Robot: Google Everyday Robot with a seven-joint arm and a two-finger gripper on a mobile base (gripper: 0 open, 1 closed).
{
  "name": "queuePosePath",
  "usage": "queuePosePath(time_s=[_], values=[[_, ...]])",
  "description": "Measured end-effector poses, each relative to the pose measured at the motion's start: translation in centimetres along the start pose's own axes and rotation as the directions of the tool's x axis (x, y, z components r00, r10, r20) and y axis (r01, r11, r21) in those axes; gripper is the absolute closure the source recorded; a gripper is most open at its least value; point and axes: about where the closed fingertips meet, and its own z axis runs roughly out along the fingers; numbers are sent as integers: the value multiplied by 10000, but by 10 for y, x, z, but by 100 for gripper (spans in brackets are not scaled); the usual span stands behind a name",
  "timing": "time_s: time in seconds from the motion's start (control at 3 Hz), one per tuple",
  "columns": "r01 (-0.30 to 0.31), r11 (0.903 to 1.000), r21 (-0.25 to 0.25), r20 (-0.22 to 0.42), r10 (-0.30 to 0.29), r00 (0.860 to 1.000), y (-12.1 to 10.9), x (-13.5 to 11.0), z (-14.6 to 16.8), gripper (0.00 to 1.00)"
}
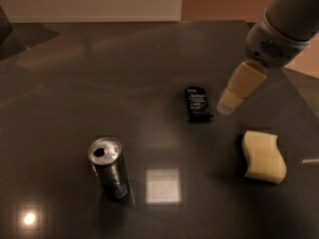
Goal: Pick rxbar chocolate
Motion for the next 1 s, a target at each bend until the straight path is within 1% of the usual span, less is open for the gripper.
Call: queuePosePath(time_s=[0.33,0.67,1.0], values=[[-1415,9891,-407,-332,1402,9896,-1,-13,29,0],[-2583,9632,-744,-766,2527,9645,4,-25,58,0],[-3524,9322,-828,-1214,3415,9320,3,-29,81,0]])
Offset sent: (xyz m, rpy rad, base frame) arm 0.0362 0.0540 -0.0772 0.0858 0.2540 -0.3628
